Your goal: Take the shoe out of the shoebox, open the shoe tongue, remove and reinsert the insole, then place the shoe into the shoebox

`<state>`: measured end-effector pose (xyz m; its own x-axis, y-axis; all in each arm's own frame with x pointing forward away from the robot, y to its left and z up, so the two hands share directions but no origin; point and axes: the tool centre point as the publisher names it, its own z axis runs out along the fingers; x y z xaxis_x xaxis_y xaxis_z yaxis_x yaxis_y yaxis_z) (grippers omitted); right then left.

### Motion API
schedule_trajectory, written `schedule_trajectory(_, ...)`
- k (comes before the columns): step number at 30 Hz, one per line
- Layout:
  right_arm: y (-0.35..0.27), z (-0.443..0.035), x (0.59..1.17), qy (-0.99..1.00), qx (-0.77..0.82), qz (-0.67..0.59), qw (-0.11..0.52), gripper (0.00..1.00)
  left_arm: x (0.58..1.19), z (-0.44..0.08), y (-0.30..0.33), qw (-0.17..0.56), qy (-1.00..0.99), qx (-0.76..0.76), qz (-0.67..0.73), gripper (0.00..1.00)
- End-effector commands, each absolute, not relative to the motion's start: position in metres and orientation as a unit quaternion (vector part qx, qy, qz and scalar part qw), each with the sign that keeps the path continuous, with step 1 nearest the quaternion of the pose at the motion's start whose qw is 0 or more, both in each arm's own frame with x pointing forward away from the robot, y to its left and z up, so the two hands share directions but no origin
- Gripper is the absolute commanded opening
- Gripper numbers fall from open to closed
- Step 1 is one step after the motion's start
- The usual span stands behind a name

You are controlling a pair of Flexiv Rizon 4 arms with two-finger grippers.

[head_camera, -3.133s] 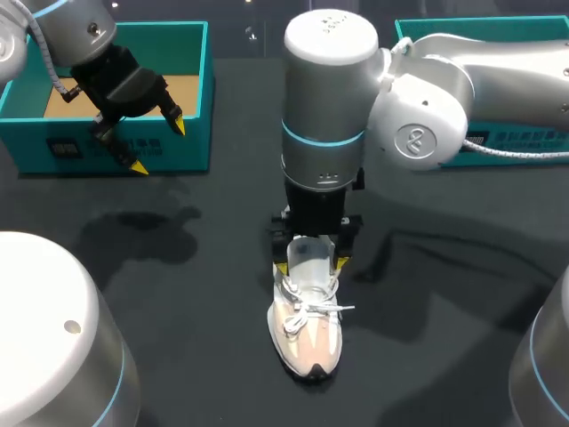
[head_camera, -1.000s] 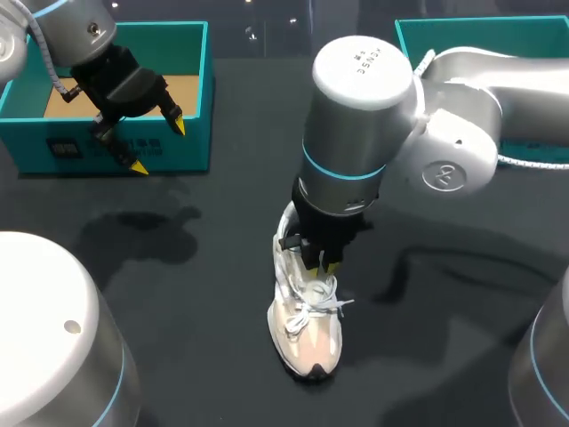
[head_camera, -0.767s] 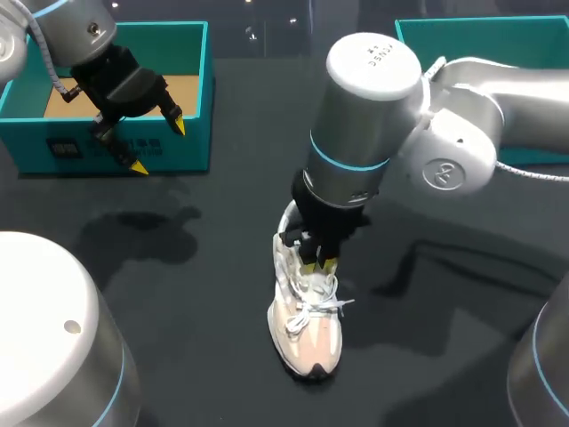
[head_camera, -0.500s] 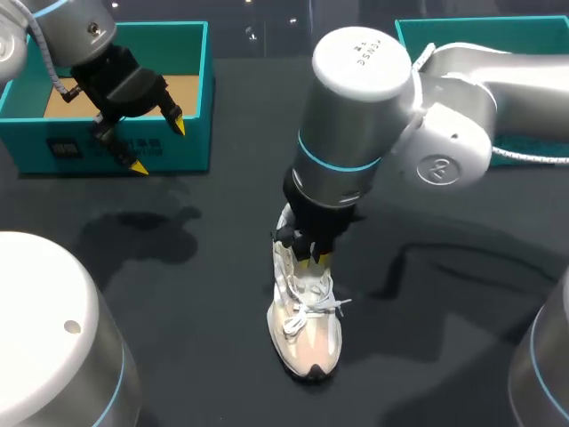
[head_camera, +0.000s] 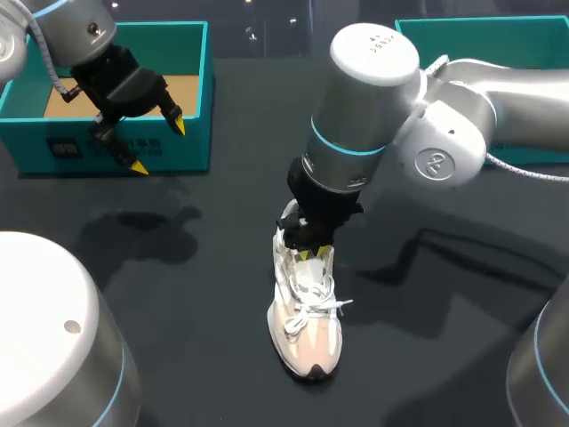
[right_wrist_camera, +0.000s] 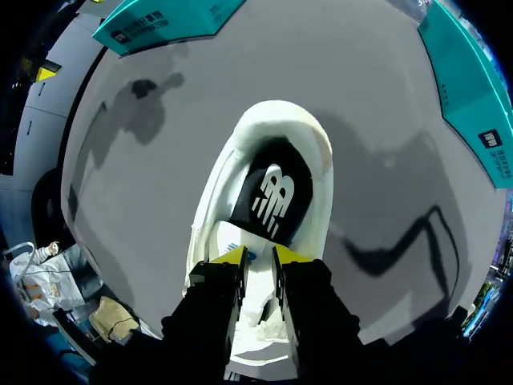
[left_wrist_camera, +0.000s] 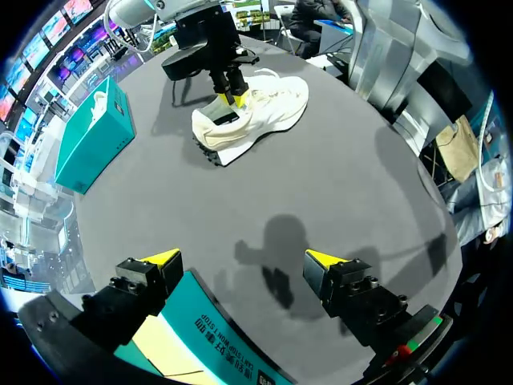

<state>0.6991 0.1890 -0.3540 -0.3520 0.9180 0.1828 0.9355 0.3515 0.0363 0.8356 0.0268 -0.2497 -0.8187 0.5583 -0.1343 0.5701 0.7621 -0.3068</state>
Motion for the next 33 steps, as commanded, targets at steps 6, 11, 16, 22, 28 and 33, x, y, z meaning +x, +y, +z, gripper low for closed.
schedule_trajectory(6,0.178,-0.305,0.696,-0.884,-0.464,-0.044,0.044,0.4,0.835,-0.249,0.027,0.018,0.939,0.301,-0.168,1.0)
schedule_trajectory(11,0.174,-0.286,0.707,-0.94,-0.341,-0.009,0.02,0.61,0.835,-0.249,0.027,0.018,0.939,0.301,-0.168,1.0)
schedule_trajectory(16,0.162,-0.276,0.714,-0.986,-0.157,-0.04,0.042,1.0,0.835,-0.249,0.027,0.018,0.939,0.301,-0.168,1.0)
schedule_trajectory(22,0.162,-0.276,0.714,-0.986,-0.157,-0.04,0.042,1.0,0.835,-0.249,0.027,0.018,0.939,0.301,-0.168,1.0)
schedule_trajectory(28,0.171,-0.278,0.716,-0.991,-0.132,-0.019,0.025,1.0,0.835,-0.249,0.027,0.018,0.939,0.301,-0.168,1.0)
schedule_trajectory(33,0.181,-0.273,0.724,-0.996,-0.094,-0.009,-0.01,1.0,0.835,-0.249,0.027,0.018,0.939,0.301,-0.168,1.0)
